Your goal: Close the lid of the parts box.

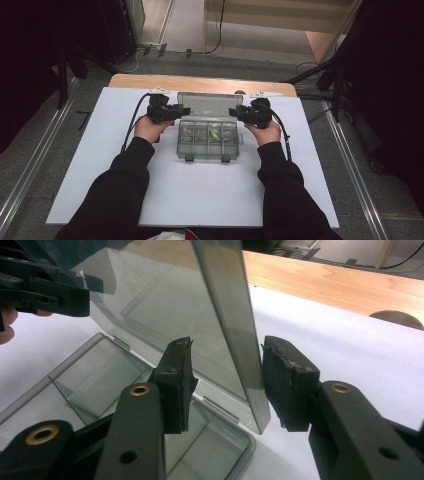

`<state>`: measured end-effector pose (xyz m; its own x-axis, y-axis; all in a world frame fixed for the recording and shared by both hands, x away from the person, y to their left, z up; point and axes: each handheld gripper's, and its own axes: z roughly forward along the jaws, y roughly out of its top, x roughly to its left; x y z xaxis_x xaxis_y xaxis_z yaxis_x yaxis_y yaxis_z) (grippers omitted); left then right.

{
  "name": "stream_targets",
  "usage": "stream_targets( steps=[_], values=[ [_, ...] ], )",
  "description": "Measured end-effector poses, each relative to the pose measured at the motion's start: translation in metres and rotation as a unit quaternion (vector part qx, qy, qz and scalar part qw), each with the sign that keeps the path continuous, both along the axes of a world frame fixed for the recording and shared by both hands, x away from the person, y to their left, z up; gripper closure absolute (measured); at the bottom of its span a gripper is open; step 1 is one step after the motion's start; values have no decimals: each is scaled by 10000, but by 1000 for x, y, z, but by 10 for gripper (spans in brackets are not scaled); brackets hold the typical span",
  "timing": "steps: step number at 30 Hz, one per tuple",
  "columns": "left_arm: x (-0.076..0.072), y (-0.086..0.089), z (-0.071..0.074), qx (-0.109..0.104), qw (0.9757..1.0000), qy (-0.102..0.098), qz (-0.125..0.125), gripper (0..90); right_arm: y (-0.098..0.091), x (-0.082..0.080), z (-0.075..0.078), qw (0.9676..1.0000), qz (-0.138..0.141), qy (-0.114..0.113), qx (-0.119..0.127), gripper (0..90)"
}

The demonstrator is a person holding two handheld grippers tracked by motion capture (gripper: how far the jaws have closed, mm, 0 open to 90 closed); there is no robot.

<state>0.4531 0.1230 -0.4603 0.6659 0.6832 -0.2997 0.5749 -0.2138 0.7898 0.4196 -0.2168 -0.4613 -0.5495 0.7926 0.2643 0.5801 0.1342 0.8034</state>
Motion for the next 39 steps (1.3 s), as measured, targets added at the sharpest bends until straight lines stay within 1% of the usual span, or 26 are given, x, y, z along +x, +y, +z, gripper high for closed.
stream_targets(
  steps=[4, 8, 12, 15, 18, 20, 23, 24, 25, 27, 28, 29, 30, 31, 32, 33, 35, 36, 37, 39],
  values=[
    [0, 0, 0, 30, 10000, 31, -10, 528, 0, -2, 0, 10000, 4, -18, -11, 572],
    [0, 2, -1, 165, 9998, 50, 28, 453, 0, -4, 1, 10000, 10, -3, -15, 576],
    [1, 8, 0, 36, 9998, 211, 16, 410, -1, -5, 1, 10000, 25, -12, -42, 578],
    [0, 11, 1, 65, 9994, 339, -24, 374, 0, -5, 2, 10000, 25, -19, -44, 578],
    [-2, 15, 2, 85, 9990, 429, -3, 349, 0, -5, 2, 10000, 24, -20, -57, 579],
    [-3, 17, 3, 73, 9985, 540, -37, 332, 0, -5, 2, 10000, 26, -27, -49, 579],
    [-5, 20, 7, 137, 9984, 533, -116, 321, 0, -5, 2, 10000, 28, -29, -53, 578],
    [-6, 21, 9, 156, 9982, 569, -101, 322, 0, -5, 2, 10000, 18, -32, -50, 578],
    [-6, 22, 10, 186, 9977, 645, -98, 351, 0, -5, 2, 10000, 4, -45, -55, 578],
    [-7, 25, 12, 134, 9968, 771, -154, 407, 0, -5, 2, 10000, 13, -50, -56, 578],
    [-8, 25, 14, 155, 9967, 781, -157, 469, 0, -5, 2, 10000, 16, -53, -61, 578],
    [-9, 26, 15, 206, 9966, 778, -158, 479, 0, -6, 2, 10000, 15, -48, -58, 578],
    [-11, 27, 17, 279, 9967, 747, -167, 549, 0, -6, 2, 10000, 11, -49, -59, 578],
    [-12, 27, 18, 338, 9972, 653, -138, 575, 0, -6, 2, 10000, 16, -49, -61, 577],
    [-12, 28, 19, 420, 9974, 577, -113, 630, 0, -6, 2, 10000, 15, -46, -56, 576],
    [-12, 29, 20, 464, 9973, 567, -77, 674, 0, -6, 2, 10000, 18, -47, -57, 575],
    [-10, 31, 21, 397, 9964, 750, -65, 776, 0, -6, 2, 10000, 22, -54, -52, 573],
    [-9, 32, 21, 408, 9964, 748, -39, 810, 0, -6, 2, 10000, 23, -54, -52, 572],
    [-8, 33, 22, 411, 9960, 788, -38, 848, 0, -6, 2, 10000, 22, -53, -48, 571],
    [-6, 33, 23, 367, 9960, 807, -87, 892, 1, -6, 2, 10000, 19, -73, -53, 569]
  ],
)
